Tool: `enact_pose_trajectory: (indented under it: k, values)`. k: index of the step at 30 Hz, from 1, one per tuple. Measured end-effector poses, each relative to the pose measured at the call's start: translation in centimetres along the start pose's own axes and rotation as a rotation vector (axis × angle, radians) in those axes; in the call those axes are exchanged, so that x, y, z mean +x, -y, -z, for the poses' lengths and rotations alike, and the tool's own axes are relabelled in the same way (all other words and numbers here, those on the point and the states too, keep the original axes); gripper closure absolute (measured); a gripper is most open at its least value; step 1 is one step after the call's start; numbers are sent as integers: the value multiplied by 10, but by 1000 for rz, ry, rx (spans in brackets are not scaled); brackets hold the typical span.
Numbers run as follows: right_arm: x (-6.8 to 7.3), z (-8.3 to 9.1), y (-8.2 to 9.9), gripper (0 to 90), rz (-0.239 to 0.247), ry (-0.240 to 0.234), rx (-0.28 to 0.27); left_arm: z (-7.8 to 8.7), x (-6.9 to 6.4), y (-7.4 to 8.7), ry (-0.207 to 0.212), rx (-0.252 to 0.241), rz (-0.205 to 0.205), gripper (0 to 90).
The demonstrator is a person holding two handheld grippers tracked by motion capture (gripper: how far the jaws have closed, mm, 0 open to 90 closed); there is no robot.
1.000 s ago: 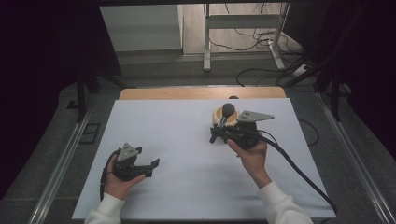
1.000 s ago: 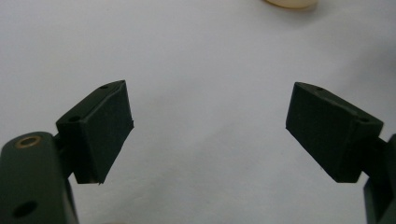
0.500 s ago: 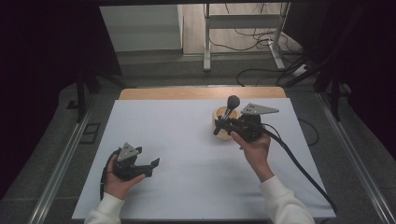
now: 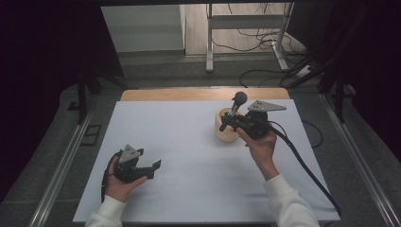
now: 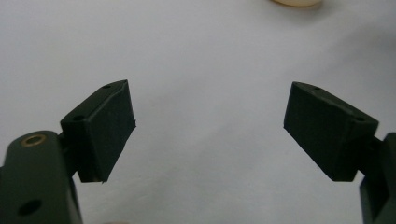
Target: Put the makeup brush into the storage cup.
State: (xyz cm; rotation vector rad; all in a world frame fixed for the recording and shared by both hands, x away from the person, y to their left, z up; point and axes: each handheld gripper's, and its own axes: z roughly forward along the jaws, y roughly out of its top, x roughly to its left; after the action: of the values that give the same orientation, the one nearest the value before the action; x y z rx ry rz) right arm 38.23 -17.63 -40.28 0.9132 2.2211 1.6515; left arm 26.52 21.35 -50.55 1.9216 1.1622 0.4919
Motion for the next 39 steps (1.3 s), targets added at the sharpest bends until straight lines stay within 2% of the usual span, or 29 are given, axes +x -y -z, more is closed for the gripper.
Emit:
enact_pose_trajectory:
  k: [7,15,39]
  values:
    - [-7,-1,-3,741,-10,29,-16,1,1,0,-3,-2,9,168]
    - [-11,-7,-1,741,-6,59,-12,1,-1,0,-9,-1,-3,168]
    - [-32,3,-8,741,-11,139,-52,0,-1,0,-17,10,-4,169]
